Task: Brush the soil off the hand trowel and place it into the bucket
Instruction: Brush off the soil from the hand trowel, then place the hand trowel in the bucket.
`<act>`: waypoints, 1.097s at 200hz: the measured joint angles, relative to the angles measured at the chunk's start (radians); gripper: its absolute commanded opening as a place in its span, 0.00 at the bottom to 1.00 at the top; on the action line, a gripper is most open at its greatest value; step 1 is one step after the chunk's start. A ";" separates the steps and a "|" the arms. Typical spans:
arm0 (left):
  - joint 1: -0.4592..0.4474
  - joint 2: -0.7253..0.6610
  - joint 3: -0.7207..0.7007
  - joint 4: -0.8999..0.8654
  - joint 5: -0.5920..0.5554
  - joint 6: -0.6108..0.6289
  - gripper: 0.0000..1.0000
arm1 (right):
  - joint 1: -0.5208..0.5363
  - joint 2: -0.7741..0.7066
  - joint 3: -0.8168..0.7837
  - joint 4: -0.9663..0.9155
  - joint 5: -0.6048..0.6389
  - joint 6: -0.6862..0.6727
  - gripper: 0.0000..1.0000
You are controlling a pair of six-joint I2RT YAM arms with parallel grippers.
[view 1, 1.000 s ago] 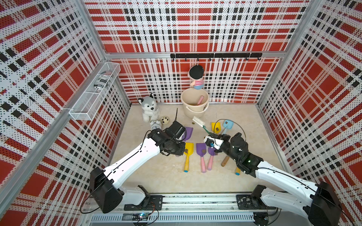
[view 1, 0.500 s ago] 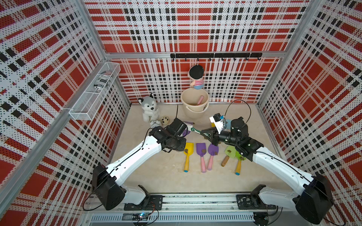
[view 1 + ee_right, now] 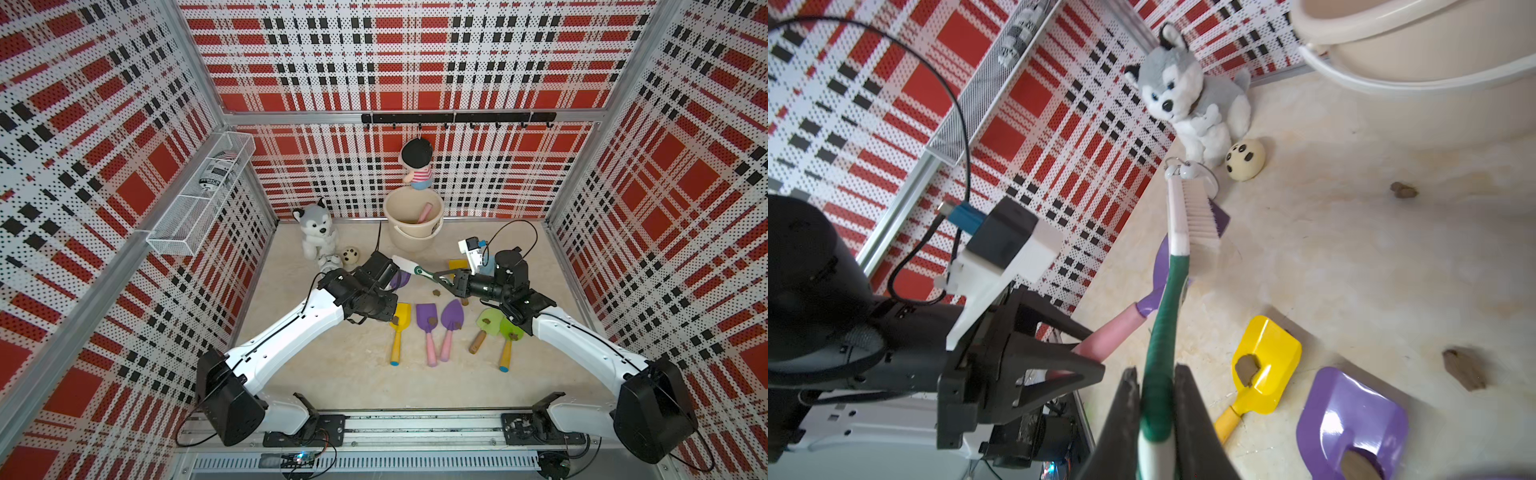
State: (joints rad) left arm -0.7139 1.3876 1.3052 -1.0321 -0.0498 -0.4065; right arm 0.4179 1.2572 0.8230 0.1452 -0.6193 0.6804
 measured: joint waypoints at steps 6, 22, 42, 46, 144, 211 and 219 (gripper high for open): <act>0.000 0.000 0.000 0.000 -0.002 -0.001 0.00 | -0.014 -0.010 -0.010 0.006 0.005 0.010 0.00; 0.000 0.000 0.001 0.007 -0.023 -0.016 0.00 | -0.043 -0.044 -0.038 0.053 0.062 0.036 0.00; 0.001 0.006 0.007 0.046 -0.052 -0.051 0.00 | -0.066 -0.108 -0.082 0.096 0.146 0.047 0.00; 0.001 0.010 0.011 0.058 -0.057 -0.060 0.00 | -0.069 -0.125 -0.094 0.104 0.163 0.047 0.00; 0.203 0.238 0.242 0.718 0.246 -0.586 0.00 | -0.081 -0.465 -0.247 0.070 0.463 0.062 0.00; 0.236 0.552 0.439 1.036 0.470 -1.080 0.00 | -0.081 -0.586 -0.248 -0.044 0.539 0.034 0.00; 0.235 0.575 0.447 1.056 0.486 -1.131 0.00 | -0.081 -0.596 -0.248 -0.058 0.547 0.029 0.00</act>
State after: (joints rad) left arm -0.4786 1.9621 1.7519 0.0238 0.4358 -1.5379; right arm 0.3367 0.6609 0.5755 0.0872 -0.0723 0.7094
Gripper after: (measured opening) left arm 0.269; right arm 0.150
